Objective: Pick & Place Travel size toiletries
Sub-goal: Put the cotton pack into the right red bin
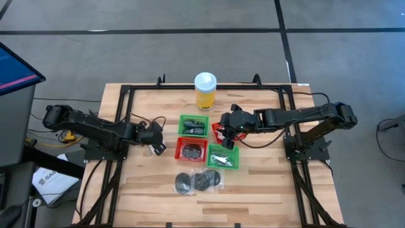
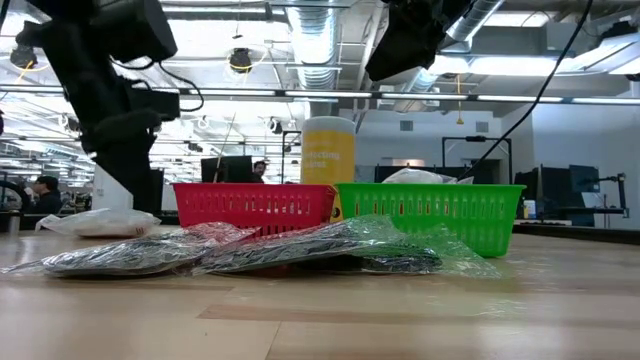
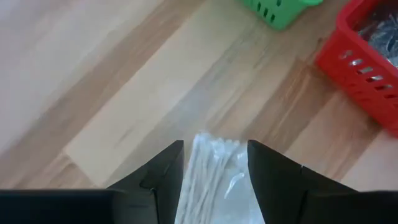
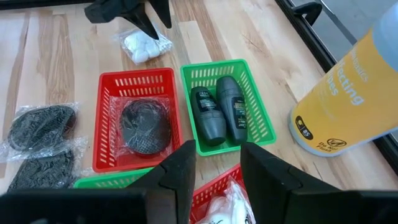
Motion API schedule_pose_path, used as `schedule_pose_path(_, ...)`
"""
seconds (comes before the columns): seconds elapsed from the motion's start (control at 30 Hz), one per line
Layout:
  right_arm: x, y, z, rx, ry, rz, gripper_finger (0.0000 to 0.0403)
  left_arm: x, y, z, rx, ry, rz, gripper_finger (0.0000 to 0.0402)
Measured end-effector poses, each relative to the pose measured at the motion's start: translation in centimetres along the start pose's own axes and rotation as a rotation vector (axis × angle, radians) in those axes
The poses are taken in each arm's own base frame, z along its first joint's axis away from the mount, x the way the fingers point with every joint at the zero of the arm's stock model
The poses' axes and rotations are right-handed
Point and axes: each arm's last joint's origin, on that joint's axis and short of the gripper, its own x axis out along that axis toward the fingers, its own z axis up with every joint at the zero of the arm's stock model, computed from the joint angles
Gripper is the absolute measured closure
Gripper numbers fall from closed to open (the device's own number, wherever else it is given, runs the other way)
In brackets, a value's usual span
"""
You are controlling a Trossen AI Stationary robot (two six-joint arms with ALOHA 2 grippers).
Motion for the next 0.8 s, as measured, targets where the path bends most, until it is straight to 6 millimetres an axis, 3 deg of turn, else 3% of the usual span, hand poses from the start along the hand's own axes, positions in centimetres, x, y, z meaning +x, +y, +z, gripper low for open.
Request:
schedule_pose_path(0.57,0.0,0.0,0.0,0.0,0.0,0.0,0.0286,2.8,1.7,-1.5,-0.094,0.01,-0.028,0.0239)
schedule_pose_path(0.7,0.0,0.0,0.0,0.0,0.0,0.0,0.0286,2.8,1.6,-1.4,-0.102,0.004,-0.049,0.0266)
schedule_pose_path(0.8,0.0,0.0,0.0,0.0,0.0,0.0,0.0286,2.8,1.4,-1.3,-0.107,-0.002,-0.068,0.0316)
